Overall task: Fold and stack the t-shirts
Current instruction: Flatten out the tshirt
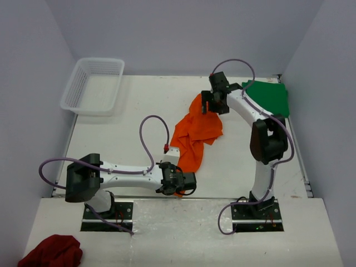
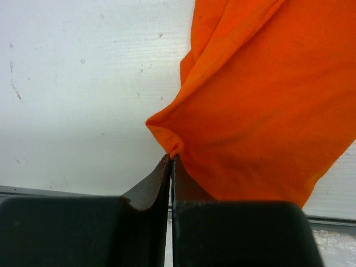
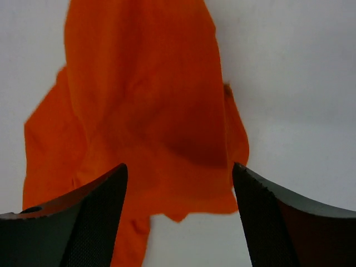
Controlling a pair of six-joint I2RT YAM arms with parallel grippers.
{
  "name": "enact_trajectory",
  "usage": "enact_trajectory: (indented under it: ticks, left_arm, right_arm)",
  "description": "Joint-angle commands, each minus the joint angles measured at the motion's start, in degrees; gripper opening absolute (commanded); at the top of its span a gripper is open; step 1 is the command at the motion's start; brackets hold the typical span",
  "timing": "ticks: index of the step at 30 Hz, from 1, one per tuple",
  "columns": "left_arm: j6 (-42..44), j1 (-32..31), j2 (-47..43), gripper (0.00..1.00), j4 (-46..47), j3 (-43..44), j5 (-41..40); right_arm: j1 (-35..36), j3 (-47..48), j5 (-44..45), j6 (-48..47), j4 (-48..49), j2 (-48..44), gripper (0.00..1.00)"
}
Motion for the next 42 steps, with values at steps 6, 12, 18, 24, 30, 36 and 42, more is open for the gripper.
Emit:
enact_trajectory:
  ticks: [6, 12, 18, 24, 30, 36, 42]
  left_arm:
    - [4.8, 0.6, 0.3, 0.0, 5.0, 0.5, -0.7]
    - [5.3, 0.6, 0.0, 0.0, 4.9, 0.2, -0.6]
    - [5.4, 0.6, -1.2, 0.0, 4.9, -0.4, -0.1]
    - [5.7, 0.6, -0.3, 0.0, 5.5, -0.4, 0.6]
    - [6.2, 0.5, 0.0, 0.0, 6.0, -0.6, 1.2]
    - [5.8, 0.4, -0.8, 0.0, 5.6, -1.0, 1.3]
    - [5.0, 0.1, -1.4, 0.0, 4.8, -1.0, 1.2]
  right_arm:
    - [0.2, -24.2, -0.6, 7.7, 13.2, -22.4, 0.46]
    - [-0.5, -32.4, -3.9, 10.9, 19.5, -23.2, 0.46]
    - [-1.5, -36.6, -3.7, 13.9, 22.9, -21.5, 0.57]
    - [-3.2, -39.8, -2.1, 14.8, 24.4, -21.5, 0.61]
    - [-4.5, -42.7, -1.9, 15.0, 26.5, -21.1, 0.59]
    - [-5.1, -42.7, -3.7, 15.7, 27.3, -20.7, 0.54]
    - [-5.2, -41.8, -4.1, 15.9, 26.9, -19.8, 0.51]
